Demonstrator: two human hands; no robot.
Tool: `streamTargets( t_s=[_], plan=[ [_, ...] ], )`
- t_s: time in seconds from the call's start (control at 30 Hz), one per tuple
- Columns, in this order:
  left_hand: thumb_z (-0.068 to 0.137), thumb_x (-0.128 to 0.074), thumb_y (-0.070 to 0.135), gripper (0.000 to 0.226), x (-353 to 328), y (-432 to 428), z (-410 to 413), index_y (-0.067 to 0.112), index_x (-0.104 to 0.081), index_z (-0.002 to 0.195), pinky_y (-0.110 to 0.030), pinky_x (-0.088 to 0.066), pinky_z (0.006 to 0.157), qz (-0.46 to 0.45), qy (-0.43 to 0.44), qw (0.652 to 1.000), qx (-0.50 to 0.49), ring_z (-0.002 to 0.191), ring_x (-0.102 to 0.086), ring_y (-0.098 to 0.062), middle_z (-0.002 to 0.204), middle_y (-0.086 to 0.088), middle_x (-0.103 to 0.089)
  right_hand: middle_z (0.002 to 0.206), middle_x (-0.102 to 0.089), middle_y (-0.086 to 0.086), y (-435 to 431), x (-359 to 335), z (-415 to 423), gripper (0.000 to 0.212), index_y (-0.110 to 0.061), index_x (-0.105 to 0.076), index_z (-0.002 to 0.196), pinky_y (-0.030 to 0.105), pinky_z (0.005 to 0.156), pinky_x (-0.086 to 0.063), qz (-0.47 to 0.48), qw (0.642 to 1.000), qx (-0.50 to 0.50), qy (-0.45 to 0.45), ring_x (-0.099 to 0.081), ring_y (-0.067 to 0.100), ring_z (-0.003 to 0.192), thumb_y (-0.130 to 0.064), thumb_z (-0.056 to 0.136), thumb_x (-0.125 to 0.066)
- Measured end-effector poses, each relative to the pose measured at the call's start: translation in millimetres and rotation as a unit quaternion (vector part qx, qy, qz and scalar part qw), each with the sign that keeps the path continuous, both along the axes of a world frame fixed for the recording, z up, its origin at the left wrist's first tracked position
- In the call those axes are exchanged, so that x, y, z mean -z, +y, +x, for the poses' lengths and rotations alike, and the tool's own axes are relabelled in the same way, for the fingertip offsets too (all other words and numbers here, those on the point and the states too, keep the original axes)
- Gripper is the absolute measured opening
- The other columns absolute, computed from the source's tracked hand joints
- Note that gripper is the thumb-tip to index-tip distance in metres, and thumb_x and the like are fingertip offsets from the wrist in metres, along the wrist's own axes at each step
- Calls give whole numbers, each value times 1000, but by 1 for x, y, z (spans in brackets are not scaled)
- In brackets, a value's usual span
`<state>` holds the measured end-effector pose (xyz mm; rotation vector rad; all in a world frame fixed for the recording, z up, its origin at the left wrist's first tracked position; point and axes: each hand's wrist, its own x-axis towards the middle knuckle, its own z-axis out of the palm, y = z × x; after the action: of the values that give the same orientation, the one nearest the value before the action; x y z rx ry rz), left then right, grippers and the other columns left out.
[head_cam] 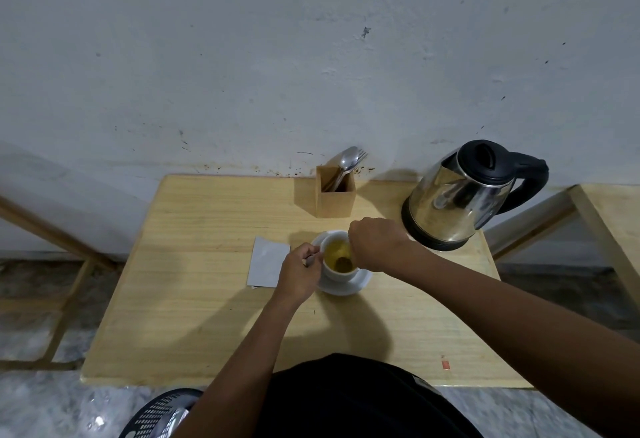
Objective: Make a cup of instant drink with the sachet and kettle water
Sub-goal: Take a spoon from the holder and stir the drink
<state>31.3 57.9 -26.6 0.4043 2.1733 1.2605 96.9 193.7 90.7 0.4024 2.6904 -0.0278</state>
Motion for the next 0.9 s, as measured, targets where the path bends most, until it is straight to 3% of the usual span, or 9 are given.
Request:
streamTargets(
  t_s=[0.13,0.37,0.57,0.7,0.9],
  plan=[
    [95,-54,24,19,2,0,-1,16,-66,107,-16,-39,59,6,-1,1000,0,75,-53,-8,104,-2,-66,80,-48,2,-1,7,-4,20,-10,-57,103,31,61,-40,4,999,18,36,-51,20,70,-28,92,-56],
    [95,-54,23,19,1,0,-1,15,-66,108,-15,-40,62,8,7,1000,2,81,-55,-11,105,0,-65,74,-45,1,10,-2,-6,16,-10,-55,103,29,62,-41,35,999,18,22,-51,18,70,-19,91,-59],
    [95,-54,22,18,2,0,-1,16,-66,107,-17,-39,60,9,-6,1000,4,76,-54,-5,103,-1,-67,68,-39,-4,5,2,-9,26,-15,-50,97,28,62,-41,-17,1000,20,1,-52,16,72,-33,86,-66],
    [95,-54,23,19,2,0,-1,17,-66,109,-16,-39,61,8,-6,1000,6,78,-55,-5,105,0,-66,67,-39,-3,0,6,-12,21,-12,-56,100,29,60,-40,-8,999,21,43,-50,17,68,-29,90,-60],
    [95,-54,24,18,2,0,-1,15,-66,105,-16,-38,58,7,3,1000,4,71,-54,-5,99,0,-65,92,-59,7,5,0,-10,20,-10,-56,108,30,64,-43,35,999,6,18,-51,19,73,-20,91,-59]
  ],
)
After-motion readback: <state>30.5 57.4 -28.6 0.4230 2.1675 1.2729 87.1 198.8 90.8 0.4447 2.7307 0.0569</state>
